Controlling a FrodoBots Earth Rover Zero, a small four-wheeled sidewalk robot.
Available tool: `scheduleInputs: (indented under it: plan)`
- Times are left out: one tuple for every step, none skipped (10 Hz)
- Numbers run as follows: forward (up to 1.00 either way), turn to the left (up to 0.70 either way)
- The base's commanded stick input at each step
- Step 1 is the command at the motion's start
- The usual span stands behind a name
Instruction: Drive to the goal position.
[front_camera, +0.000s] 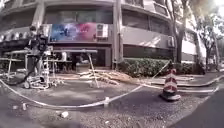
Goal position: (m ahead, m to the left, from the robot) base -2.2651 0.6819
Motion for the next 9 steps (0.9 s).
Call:
scheduleInputs:
  plan:
    - [0.00,-0.70]
    - [0.00,-0.55]
    - [0.00,-0.20]
    - [0.00,0.00]
    - [0.00,0.00]
    - [0.00,0.00]
    - [0.00,0.00]
    - [0.00,0.00]
    - [0.00,0.00]
